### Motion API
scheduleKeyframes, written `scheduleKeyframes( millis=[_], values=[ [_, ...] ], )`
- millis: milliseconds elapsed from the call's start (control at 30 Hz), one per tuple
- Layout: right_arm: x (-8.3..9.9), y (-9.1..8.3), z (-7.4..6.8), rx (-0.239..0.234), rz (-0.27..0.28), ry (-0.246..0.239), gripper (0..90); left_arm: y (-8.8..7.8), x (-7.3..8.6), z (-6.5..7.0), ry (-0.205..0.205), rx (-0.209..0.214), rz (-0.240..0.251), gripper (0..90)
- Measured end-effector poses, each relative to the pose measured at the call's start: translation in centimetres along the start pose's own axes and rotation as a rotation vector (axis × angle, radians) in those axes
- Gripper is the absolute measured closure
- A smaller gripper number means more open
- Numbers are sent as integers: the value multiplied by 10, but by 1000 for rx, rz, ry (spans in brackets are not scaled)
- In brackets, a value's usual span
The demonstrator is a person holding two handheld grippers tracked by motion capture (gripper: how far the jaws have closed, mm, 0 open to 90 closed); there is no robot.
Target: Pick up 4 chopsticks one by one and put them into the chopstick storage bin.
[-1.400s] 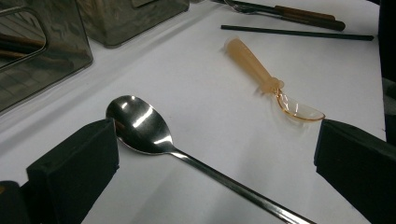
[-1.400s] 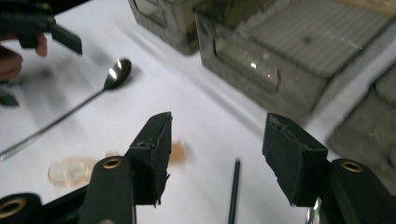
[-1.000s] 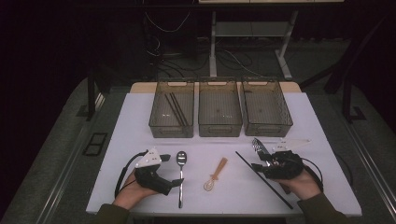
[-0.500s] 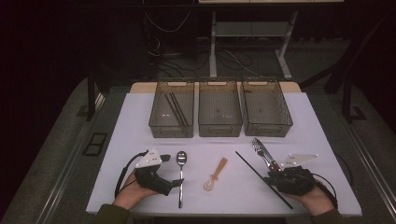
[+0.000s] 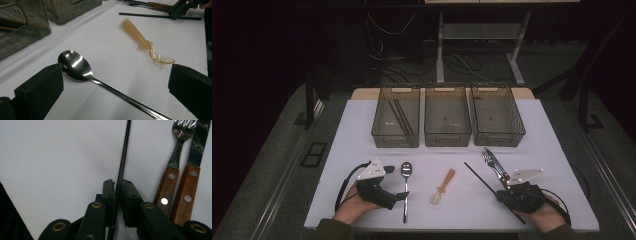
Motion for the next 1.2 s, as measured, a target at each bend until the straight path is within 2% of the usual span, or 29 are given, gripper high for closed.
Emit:
scheduleKeyframes(
  millis=[433,600,800,1200],
  values=[
    [-1,1,0,18,-10,18,858,1,0,0,0,2,0,0],
    [-1,0,-1,30,-21,8,861,1,0,1,0,2,1,0],
    [-1,0,-1,25,-23,14,860,1,0,1,3,3,-2,0],
    [-10,-6,0,12,26,18,860,1,0,1,13,5,-5,0]
  ],
)
Point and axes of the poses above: each handheld gripper's, and its own axes: y roughly forward along the jaws, x roughly out of its underside, z roughly to its right, the point moved 9 cm from there along y, roughly forward along the jaws, and after that the axes turned 1 degree about y, right-handed, at the moved point
